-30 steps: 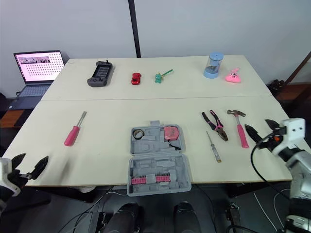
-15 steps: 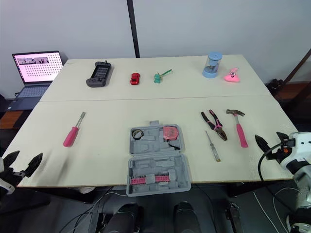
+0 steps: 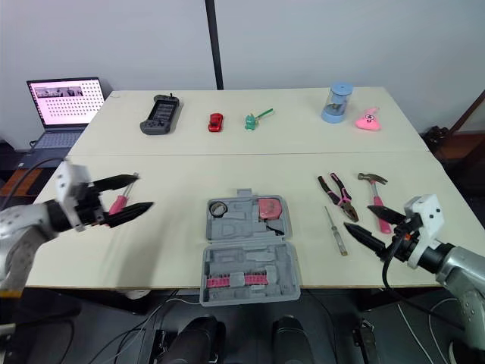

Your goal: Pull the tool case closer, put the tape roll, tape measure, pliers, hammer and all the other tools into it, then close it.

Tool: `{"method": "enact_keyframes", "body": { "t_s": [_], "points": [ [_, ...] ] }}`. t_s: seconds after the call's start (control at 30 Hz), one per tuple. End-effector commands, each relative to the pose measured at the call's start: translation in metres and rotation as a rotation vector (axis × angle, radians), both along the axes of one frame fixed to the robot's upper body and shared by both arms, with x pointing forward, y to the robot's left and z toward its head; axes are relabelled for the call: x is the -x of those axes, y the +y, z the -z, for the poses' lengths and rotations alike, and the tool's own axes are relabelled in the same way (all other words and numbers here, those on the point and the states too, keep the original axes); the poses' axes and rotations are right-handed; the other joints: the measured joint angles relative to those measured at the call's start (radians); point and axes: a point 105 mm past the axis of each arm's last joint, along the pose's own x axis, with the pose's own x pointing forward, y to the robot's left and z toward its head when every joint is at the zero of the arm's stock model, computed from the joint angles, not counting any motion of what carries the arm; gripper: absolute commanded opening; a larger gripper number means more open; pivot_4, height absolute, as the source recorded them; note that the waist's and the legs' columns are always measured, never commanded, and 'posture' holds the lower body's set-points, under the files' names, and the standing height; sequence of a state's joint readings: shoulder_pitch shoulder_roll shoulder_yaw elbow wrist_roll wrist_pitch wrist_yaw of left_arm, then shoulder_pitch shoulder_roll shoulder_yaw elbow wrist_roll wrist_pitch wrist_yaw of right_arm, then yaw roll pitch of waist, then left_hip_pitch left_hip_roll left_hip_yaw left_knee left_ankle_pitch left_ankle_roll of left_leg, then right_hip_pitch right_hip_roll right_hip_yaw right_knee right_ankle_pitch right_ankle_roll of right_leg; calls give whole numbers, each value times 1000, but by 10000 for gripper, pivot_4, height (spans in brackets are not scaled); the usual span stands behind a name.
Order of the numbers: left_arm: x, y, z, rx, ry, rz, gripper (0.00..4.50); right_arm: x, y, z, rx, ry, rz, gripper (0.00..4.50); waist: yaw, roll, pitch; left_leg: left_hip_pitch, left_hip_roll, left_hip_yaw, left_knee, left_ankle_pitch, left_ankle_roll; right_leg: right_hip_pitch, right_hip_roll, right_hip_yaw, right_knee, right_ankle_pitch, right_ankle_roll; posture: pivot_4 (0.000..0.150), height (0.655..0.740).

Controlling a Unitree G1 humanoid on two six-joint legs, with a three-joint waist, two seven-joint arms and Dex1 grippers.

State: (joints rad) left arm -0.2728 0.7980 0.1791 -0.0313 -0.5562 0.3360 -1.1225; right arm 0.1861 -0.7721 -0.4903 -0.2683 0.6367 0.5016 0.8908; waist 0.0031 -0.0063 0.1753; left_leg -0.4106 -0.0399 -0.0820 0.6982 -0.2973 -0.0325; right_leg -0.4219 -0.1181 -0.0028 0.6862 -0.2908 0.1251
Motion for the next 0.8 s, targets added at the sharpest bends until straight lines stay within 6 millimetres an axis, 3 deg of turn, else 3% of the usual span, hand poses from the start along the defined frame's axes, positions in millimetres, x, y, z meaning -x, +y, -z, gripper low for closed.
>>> {"method": "enact_keyframes", "body": {
  "t_s": [0.03,0.2,0.53,0.67,0.8],
  "points": [
    [3,-30,-19,-34,-3,181,45000,16,18,-13,33,-12,-27,44511,1,-1,0,0,0,-1,0,0,0,0,0,0,0,0,0,1500,6753],
    [3,-51,-29,-56,4,308,45000,30,34,-14,34,-7,-14,44511,-12,-1,0,0,0,0,0,0,0,0,1,0,0,0,0,1500,6753],
    [8,-61,-28,-94,18,396,45000,36,30,-10,47,2,35,44511,-15,-1,1,0,0,-1,0,0,0,1,1,0,0,0,0,1500,6753],
    [12,-64,-28,-97,17,404,45000,28,18,-4,77,4,94,44511,-15,-2,1,0,0,-1,0,0,0,1,1,0,0,0,0,1500,6753],
    [22,-67,-30,-102,23,421,45000,2,0,11,125,10,221,44511,-15,-2,1,0,0,-1,0,0,0,1,1,0,0,0,0,1500,6753]
  ]
}}
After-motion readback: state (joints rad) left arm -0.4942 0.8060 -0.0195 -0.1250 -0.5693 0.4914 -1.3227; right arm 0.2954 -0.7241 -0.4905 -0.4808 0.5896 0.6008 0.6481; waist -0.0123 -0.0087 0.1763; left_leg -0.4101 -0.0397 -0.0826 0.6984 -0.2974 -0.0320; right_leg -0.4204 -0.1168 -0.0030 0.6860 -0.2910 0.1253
